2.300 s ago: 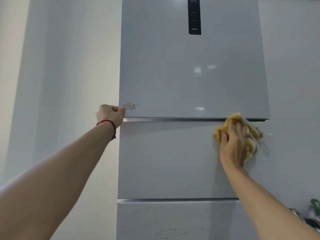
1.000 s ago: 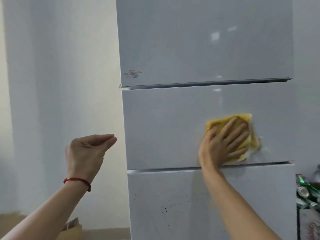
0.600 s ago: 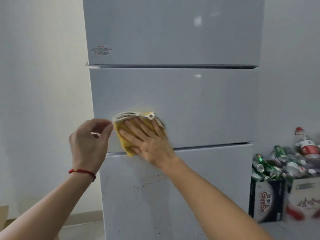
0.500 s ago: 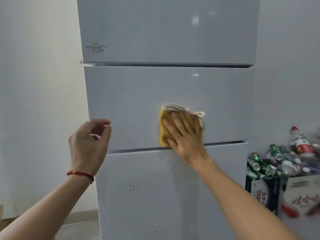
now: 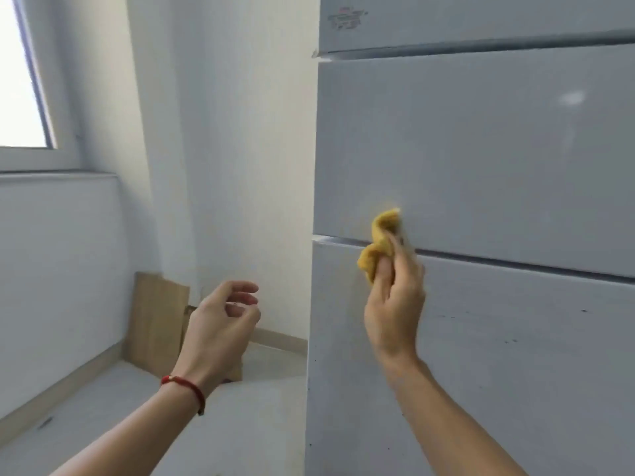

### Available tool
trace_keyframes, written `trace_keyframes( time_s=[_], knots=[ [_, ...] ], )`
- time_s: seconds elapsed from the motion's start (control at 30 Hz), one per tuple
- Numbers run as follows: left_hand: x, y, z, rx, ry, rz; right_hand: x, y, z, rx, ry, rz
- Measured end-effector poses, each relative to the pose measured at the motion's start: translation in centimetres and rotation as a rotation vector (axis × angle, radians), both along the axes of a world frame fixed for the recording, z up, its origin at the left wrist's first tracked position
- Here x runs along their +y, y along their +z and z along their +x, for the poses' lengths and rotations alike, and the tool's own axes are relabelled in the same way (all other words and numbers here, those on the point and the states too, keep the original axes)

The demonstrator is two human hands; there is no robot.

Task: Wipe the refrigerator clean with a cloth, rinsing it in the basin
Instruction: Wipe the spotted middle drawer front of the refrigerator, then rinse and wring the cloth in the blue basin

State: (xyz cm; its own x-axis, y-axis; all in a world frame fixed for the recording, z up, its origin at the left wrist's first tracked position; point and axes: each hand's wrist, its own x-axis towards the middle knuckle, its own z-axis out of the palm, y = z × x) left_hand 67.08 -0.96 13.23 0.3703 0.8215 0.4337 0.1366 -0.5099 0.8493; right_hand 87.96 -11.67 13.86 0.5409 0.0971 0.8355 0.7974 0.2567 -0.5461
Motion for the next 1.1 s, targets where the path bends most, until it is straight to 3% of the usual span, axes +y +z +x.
trace_keyframes(
  time_s=[0.1, 0.2, 0.27, 0.37, 0.53, 0.67, 0.9, 1.03, 1.1],
  knots=[
    [0.0, -3.1, -6.4, 0.044, 0.041, -0.226, 6.0, -3.5, -9.7, 0.65, 0.754, -0.194],
    [-0.1, -5.7, -14.3, 0.059, 0.139, -0.458, 9.9, -7.6, -17.1, 1.161, 1.255, -0.394],
    [-1.1, -7.6, -21.7, 0.047, 0.222, -0.551, 11.6, -10.7, -24.1, 1.374, 1.555, -0.522],
    [-3.0, -10.3, -29.8, 0.053, 0.348, -0.629, 12.2, -15.1, -32.3, 1.481, 1.843, -0.63],
    [-6.1, -17.7, -42.4, 0.012, 0.646, -0.661, 10.5, -21.9, -46.4, 1.342, 2.096, -0.841],
    [-7.0, -21.6, -52.0, -0.04, 0.851, -0.624, 10.3, -25.3, -54.7, 0.834, 2.166, -0.969],
    [-6.3, -23.6, -66.4, -0.127, 1.084, -0.567, 8.9, -27.6, -64.3, -0.018, 1.657, -0.913],
    [-5.6, -25.0, -73.3, 0.212, 1.25, -0.366, 11.4, -26.9, -70.2, -0.388, 1.441, -0.786],
    [-4.6, -27.3, -76.6, 0.348, 1.246, -0.427, 13.3, -27.7, -74.4, -0.608, 1.378, -0.795]
  ],
)
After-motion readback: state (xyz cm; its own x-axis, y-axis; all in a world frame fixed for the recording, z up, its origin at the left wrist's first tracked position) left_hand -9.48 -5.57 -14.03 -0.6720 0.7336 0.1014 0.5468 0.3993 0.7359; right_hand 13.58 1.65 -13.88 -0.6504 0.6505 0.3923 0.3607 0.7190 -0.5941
